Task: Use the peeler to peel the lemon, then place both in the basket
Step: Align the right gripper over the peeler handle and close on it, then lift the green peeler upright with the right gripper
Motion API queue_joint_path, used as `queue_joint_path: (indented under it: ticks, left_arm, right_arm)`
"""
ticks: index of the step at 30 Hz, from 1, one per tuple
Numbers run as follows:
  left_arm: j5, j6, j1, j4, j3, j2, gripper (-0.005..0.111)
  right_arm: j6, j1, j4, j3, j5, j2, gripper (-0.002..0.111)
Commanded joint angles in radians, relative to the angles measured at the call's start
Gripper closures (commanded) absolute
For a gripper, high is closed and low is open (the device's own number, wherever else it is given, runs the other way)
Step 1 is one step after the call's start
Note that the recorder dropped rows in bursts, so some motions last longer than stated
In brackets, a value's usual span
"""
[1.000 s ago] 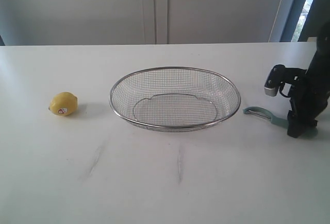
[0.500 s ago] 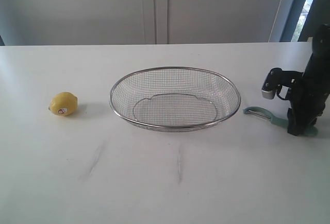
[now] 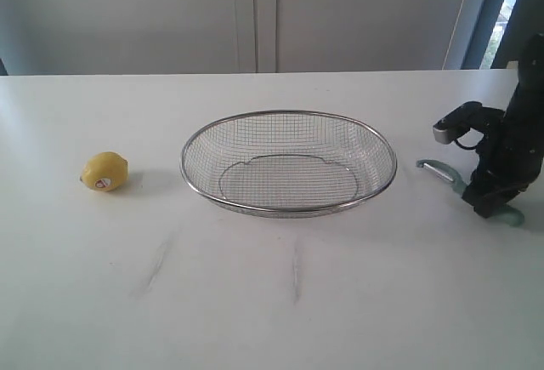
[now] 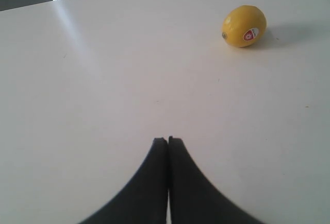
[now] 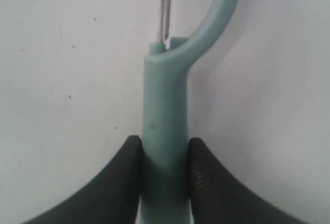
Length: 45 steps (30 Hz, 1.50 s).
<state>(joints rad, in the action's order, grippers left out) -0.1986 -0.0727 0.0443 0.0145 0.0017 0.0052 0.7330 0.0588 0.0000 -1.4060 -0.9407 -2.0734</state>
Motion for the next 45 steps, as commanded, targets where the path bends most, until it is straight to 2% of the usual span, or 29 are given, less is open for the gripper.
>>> queue_joint_path:
  ticks: [1,9,15,24,38,45]
  left_arm:
    - [0.004,0.005,0.003,-0.002,-0.002,-0.005,0.106]
    - [0.004,0.005,0.003,-0.002,-0.002,-0.005,0.106]
    - [0.004,0.005,0.003,-0.002,-0.002,-0.005,0.106]
    - [0.004,0.005,0.003,-0.002,-0.002,-0.005,0.106]
    - [0.004,0.005,0.003,-0.002,-0.002,-0.005,0.106]
    - [0.004,0.005,0.003,-0.002,-0.002,-0.005,0.106]
  right_arm:
    - [-0.068,0.0,0.026,0.001,0.003,0.077,0.108]
    - [-0.068,0.0,0.199,0.001,-0.003,0.196,0.108]
    - [-0.053,0.0,0.214,0.004,-0.049,0.291,0.108]
    - [-0.012,0.0,0.316,0.106,0.025,0.438,0.108]
    - [0.034,0.0,0.377,0.282,0.114,0.546,0.108]
    - [0.239,0.0,0.584,0.344,0.094,0.587,0.108]
